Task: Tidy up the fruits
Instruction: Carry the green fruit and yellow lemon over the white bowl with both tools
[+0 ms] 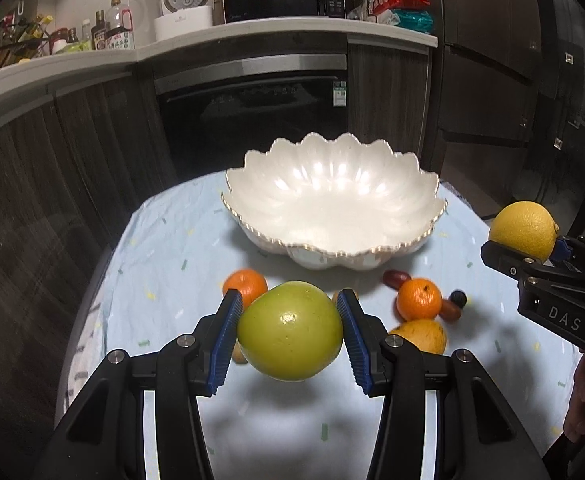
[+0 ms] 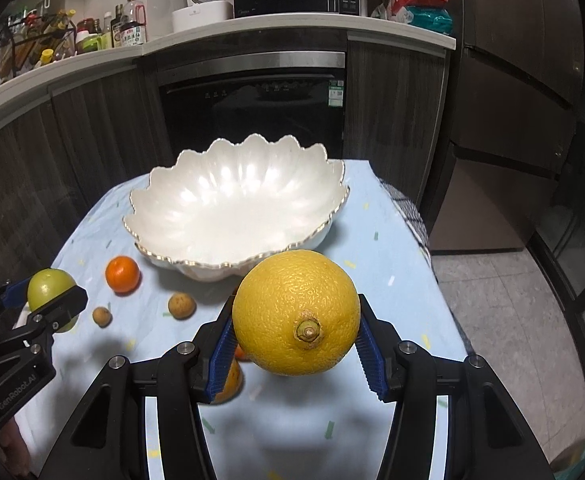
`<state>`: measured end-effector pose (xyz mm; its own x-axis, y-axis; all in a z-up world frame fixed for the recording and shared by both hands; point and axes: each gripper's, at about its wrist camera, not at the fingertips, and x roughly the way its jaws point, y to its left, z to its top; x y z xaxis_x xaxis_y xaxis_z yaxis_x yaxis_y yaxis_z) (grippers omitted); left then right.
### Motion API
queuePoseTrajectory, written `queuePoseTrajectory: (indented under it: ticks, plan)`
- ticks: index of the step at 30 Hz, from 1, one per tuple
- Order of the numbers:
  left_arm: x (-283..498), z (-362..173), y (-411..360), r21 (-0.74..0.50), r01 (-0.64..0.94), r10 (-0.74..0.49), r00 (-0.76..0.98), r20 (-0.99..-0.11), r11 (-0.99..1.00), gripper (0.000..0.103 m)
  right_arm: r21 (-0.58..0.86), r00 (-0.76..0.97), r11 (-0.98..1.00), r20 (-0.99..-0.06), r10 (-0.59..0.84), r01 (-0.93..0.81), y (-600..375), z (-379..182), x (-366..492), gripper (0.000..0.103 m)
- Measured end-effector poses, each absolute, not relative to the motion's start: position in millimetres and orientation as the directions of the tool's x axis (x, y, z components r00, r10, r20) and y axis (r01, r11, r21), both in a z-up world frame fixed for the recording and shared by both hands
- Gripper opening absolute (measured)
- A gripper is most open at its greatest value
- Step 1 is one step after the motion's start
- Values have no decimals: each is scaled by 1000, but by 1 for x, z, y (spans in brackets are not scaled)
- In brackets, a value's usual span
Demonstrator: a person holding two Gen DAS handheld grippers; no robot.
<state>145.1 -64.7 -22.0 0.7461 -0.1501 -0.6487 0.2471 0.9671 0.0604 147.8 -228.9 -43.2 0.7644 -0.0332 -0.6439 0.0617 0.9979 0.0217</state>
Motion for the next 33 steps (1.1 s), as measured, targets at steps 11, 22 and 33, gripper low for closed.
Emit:
queuePoseTrajectory:
  ticks: [11, 22, 33]
  plan:
    - [162, -4, -67, 58, 244, -156, 766, -624, 968, 49, 27, 777, 998, -628, -31, 62, -236, -30, 167, 55]
    - [189, 9, -65, 57, 215, -139, 786, -602, 975, 49, 15, 789, 998, -614, -40, 62, -237, -19, 190, 55]
    - [216, 16, -68, 74, 202, -120, 797, -592, 977, 49, -1, 795, 998, -605, -48, 60, -235, -9, 215, 55]
